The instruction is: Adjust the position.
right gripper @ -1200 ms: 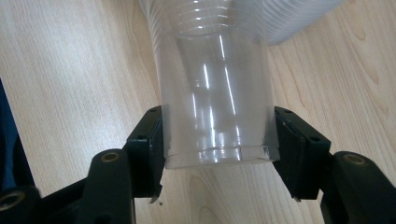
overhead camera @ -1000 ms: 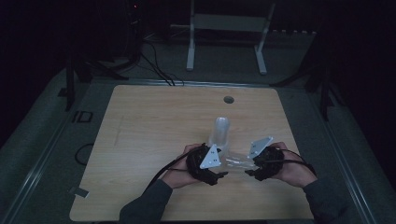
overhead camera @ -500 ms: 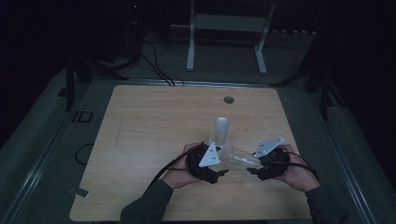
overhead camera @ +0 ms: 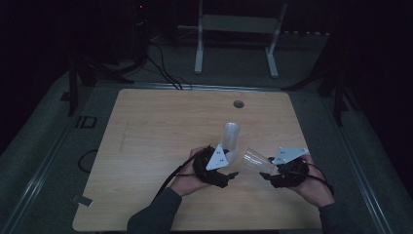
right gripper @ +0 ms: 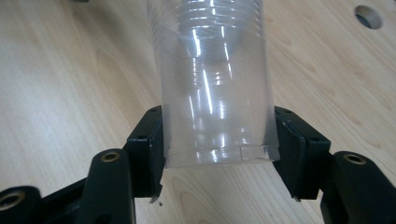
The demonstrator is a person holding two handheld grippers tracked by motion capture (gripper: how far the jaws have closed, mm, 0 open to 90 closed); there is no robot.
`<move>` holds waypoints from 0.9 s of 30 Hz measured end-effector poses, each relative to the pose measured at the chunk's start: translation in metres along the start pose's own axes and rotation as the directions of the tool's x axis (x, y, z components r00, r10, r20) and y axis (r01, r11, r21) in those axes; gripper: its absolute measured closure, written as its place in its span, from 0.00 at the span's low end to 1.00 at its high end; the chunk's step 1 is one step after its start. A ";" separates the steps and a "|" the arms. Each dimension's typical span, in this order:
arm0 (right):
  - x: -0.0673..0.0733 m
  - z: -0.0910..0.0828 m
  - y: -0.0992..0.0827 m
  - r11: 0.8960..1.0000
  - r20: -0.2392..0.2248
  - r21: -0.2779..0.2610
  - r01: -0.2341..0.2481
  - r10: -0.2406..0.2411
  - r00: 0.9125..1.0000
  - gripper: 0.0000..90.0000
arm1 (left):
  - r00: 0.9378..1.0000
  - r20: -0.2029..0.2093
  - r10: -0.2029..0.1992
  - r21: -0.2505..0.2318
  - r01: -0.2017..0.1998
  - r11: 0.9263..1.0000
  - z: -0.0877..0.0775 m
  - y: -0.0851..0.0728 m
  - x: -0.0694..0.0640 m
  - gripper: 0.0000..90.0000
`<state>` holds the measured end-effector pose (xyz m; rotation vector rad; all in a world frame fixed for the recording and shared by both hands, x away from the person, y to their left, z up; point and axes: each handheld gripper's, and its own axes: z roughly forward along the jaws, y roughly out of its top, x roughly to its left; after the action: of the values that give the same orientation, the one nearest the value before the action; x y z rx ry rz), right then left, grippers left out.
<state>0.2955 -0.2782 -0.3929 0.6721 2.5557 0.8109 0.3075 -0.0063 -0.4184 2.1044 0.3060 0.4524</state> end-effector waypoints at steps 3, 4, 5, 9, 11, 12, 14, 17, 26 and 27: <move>0.001 0.000 -0.002 1.000 0.021 -0.016 -0.024 0.025 0.999 0.46 | 1.000 -0.004 -0.003 0.001 0.003 1.000 -0.001 0.000 0.001 0.26; 0.001 0.000 -0.002 0.999 0.033 -0.019 -0.038 0.038 0.999 0.46 | 1.000 -0.008 -0.005 0.001 0.005 1.000 -0.001 0.000 0.002 0.26; 0.002 0.000 -0.003 0.998 0.045 -0.025 -0.049 0.050 0.998 0.46 | 1.000 -0.013 -0.009 0.004 0.009 1.000 -0.001 0.001 0.002 0.26; 0.003 0.001 -0.005 0.995 0.089 -0.043 -0.091 0.094 0.992 0.46 | 1.000 -0.018 -0.018 0.001 0.018 1.000 -0.002 0.001 0.003 0.26; 0.003 0.001 -0.006 0.993 0.115 -0.048 -0.106 0.111 0.987 0.46 | 1.000 -0.017 -0.019 -0.001 0.019 1.000 -0.002 0.001 0.003 0.26; 0.002 0.001 -0.006 0.992 0.125 -0.054 -0.112 0.118 0.985 0.46 | 1.000 -0.018 -0.021 -0.003 0.021 1.000 -0.002 0.001 0.003 0.26; 0.002 0.002 -0.007 0.989 0.141 -0.072 -0.132 0.141 0.980 0.46 | 0.999 -0.020 -0.027 -0.006 0.027 1.000 -0.002 0.002 0.003 0.26; 0.004 0.003 -0.008 0.985 0.177 -0.082 -0.151 0.163 0.971 0.46 | 0.999 -0.018 -0.028 -0.011 0.028 1.000 -0.002 0.003 0.004 0.26; 0.013 0.012 -0.008 0.975 0.259 -0.115 -0.191 0.215 0.942 0.46 | 0.999 -0.016 -0.040 -0.010 0.040 0.999 0.001 0.005 0.003 0.26; 0.013 0.013 -0.008 0.975 0.267 -0.116 -0.190 0.215 0.939 0.46 | 0.999 -0.017 -0.041 -0.010 0.041 0.999 0.001 0.005 0.003 0.26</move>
<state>0.2881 -0.2715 -0.4104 0.9601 2.2102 0.8243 0.3109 -0.0085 -0.4137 2.0819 0.3556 0.4474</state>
